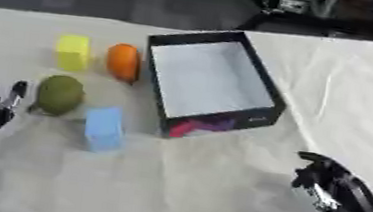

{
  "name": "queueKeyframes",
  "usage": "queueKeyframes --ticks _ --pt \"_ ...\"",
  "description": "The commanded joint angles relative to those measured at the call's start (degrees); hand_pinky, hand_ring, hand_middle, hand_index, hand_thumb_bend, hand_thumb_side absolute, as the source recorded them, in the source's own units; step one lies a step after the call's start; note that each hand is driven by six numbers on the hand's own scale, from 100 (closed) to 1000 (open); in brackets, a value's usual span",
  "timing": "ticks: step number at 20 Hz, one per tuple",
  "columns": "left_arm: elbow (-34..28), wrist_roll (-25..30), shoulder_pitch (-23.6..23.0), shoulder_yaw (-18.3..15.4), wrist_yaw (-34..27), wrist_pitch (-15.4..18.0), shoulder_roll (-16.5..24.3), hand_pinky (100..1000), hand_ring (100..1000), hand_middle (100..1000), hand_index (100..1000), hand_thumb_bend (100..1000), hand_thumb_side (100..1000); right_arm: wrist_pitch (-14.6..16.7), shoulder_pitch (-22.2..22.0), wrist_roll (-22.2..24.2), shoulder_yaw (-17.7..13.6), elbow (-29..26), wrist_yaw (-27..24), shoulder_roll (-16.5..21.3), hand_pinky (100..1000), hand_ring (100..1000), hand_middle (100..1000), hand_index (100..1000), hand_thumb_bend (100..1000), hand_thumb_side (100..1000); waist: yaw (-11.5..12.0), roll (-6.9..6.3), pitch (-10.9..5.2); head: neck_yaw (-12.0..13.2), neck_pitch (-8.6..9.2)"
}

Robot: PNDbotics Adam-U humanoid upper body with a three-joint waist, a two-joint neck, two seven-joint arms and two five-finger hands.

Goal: Pick up objects on the table and place them in the box.

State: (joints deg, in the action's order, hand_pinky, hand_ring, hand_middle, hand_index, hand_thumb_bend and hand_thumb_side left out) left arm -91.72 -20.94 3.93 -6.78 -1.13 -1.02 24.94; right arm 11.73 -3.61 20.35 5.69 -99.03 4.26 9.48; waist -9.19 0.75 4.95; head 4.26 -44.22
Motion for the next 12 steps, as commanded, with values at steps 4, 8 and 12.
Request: queueKeyframes --ticks 4,8,12 --pt "-7.4 17.7 5.6 4.8 5.5 -19.6 18.7 643 679 636 807 627 182 0.2 0.0 0.5 0.1 -0.7 0.0 1.7 828 548 485 823 100 470 -0.4 -1.41 -1.78 -0.7 0.11" --pt "-8.4 33.6 10.5 11.3 5.3 -30.7 29.7 683 696 678 816 572 163 0.2 -0.2 0.6 0.3 -0.6 0.1 2.2 828 548 485 823 100 470 -0.9 -1.88 -2.07 -1.0 0.11" --pt "-8.4 51.2 16.9 18.8 10.2 -37.6 35.8 734 718 724 823 494 148 0.3 -0.3 0.9 0.6 -0.6 0.1 2.6 827 548 485 823 100 470 -1.5 -2.18 -2.33 -1.1 0.11"
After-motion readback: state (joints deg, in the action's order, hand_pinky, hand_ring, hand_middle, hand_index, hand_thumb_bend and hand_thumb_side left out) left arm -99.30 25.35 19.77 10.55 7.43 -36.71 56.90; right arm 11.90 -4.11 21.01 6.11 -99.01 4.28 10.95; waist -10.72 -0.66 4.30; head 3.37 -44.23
